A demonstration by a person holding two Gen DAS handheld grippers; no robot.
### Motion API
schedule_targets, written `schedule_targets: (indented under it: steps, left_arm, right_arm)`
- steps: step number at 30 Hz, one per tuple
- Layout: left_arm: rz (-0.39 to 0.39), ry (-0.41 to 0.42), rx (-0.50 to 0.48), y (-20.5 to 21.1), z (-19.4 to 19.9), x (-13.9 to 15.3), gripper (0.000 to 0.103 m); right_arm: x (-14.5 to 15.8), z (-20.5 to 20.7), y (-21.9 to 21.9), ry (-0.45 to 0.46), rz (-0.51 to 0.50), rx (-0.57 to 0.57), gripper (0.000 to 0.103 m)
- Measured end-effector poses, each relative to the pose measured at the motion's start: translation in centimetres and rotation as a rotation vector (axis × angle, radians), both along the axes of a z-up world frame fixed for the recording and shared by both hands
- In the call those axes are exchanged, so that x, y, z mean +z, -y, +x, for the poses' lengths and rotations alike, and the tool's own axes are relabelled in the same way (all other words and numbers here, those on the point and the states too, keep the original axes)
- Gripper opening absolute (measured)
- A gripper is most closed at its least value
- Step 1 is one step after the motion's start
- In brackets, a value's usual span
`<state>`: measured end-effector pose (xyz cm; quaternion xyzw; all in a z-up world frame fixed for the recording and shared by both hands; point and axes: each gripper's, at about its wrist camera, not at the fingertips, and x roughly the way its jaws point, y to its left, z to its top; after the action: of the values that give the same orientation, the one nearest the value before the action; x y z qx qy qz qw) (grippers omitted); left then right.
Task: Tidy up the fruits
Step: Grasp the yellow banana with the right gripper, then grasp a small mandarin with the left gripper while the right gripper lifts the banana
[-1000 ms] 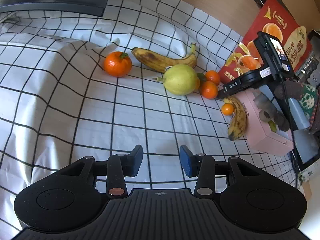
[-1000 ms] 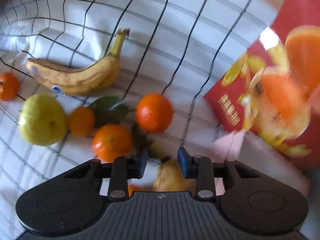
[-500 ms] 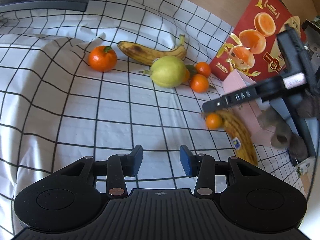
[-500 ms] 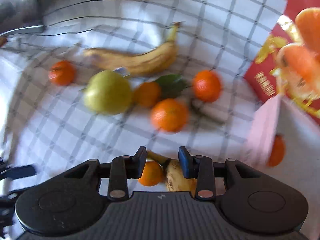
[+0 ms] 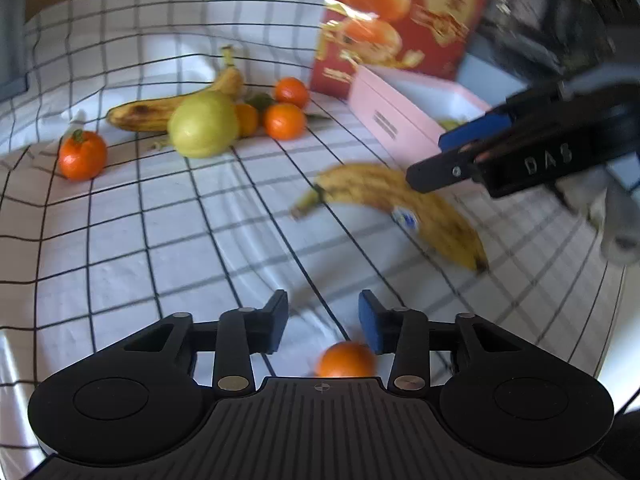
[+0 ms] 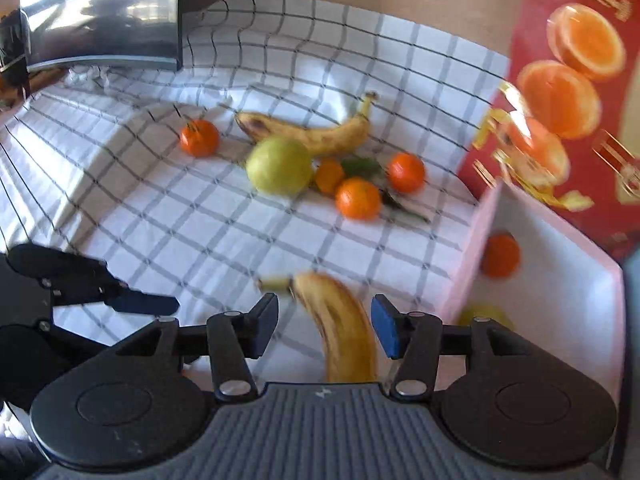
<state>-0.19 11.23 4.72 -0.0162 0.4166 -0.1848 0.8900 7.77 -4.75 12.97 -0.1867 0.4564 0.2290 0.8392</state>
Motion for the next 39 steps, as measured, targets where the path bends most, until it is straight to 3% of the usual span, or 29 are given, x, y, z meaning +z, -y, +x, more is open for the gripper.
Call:
schedule_targets:
  steps: [3, 8, 17, 23, 26, 30, 32, 39]
  left_arm:
    - [0.032, 0.057, -0.02, 0.6, -1.2, -0.4, 0.037]
    - [-0.031, 0.076, 0.013, -0.4, -0.8, -0.4, 0.037]
    - [-0.122, 0.064, 0.106, -2.6, 0.5, -0.4, 0.036]
    - [-0.177, 0.006, 0.176, -7.0, -0.3, 2.3, 0.035]
    - [-0.126, -0.05, 0.071, -7.7, -1.3, 3.7, 0.035]
    - [0.035, -0.096, -0.111, -5.7, -3.8, 4.8, 0.035]
    - [0.094, -0.114, -0.153, -4.5, -4.9, 4.6, 0.035]
    - [0.161, -0.171, -0.118, -3.1, -6.6, 2.8, 0.037]
  right_arm:
    - [-0.5, -1.7, 1.1, -0.004, -0.005, -0.026, 0.052]
    - [-0.8, -3.3, 1.0, 0.018, 0.008, -0.012, 0.052]
    - [-1.7, -3.9, 0.4, 0.018, -0.009, 0.014, 0.052]
    - [-1.9, -4.8, -0.8, 0.025, -0.002, 0.073, 0.052]
    - [-2.1, -5.1, -1.4, 0.033, -0.011, 0.098, 0.052]
    - [-2.5, -5.0, -1.6, 0.03, -0.017, 0.105, 0.052]
    - [-2.5, -5.0, -1.6, 0.034, -0.021, 0.106, 0.053]
    - [-2.5, -5.5, -1.8, 0.08, -0.058, 0.127, 0.057]
